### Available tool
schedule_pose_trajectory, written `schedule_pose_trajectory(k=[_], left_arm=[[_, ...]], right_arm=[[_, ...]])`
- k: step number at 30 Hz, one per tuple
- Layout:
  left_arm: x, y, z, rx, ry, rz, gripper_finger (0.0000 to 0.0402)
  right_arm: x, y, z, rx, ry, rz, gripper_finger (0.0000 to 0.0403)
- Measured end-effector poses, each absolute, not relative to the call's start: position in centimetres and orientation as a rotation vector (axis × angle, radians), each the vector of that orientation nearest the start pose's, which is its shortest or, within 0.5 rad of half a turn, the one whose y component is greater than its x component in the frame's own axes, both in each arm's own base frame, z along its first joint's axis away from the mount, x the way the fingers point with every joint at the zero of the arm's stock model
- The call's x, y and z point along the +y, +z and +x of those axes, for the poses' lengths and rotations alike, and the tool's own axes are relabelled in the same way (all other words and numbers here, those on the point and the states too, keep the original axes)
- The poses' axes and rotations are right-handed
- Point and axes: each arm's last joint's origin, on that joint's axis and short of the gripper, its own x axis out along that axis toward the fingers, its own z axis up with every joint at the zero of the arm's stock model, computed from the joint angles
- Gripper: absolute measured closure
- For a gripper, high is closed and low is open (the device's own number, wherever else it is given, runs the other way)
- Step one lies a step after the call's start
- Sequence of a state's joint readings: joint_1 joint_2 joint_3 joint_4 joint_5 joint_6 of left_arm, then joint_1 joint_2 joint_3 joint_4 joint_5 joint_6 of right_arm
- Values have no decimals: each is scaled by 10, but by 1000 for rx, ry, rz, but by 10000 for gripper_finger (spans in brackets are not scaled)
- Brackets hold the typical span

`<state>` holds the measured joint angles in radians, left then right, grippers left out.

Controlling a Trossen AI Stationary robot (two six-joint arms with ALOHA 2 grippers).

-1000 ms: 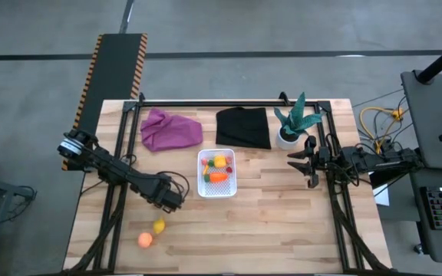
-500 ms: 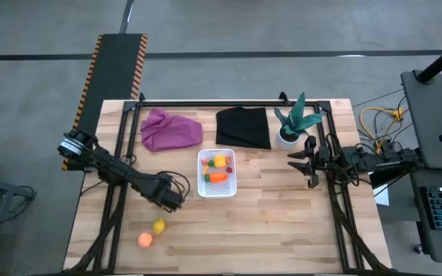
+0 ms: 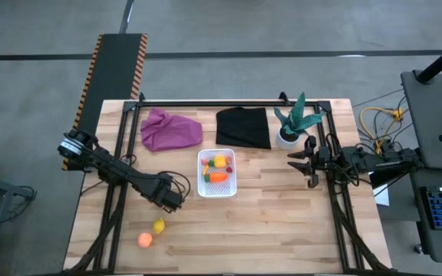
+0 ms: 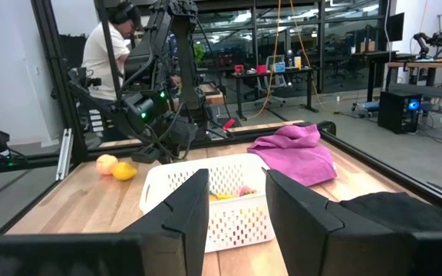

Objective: Pick and placing Produce into tupperware
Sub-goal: Put the red strawberry into the white bin

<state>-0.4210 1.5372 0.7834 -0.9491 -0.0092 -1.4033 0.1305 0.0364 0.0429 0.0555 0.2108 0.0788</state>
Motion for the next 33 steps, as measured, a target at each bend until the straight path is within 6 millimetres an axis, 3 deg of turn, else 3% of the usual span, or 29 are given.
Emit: schedule_pose_trajectory(k=[4,14,18,26,33], left_arm=[[-89,147,200,1503,855,-682,286],[-88,148,200,1471,851,-635,184],[-88,148,202,1446,829,-606,168],[-87,147,203,1427,823,-595,176],[-88,147,205,1416,804,-600,255]], right_arm=[[7,181,97,-64,-78,89,280],[7,181,97,-65,-78,89,280],[7,181,97,-65,-78,89,280],[7,181,97,-64,-78,89,280],[7,181,97,-64,-78,89,280]])
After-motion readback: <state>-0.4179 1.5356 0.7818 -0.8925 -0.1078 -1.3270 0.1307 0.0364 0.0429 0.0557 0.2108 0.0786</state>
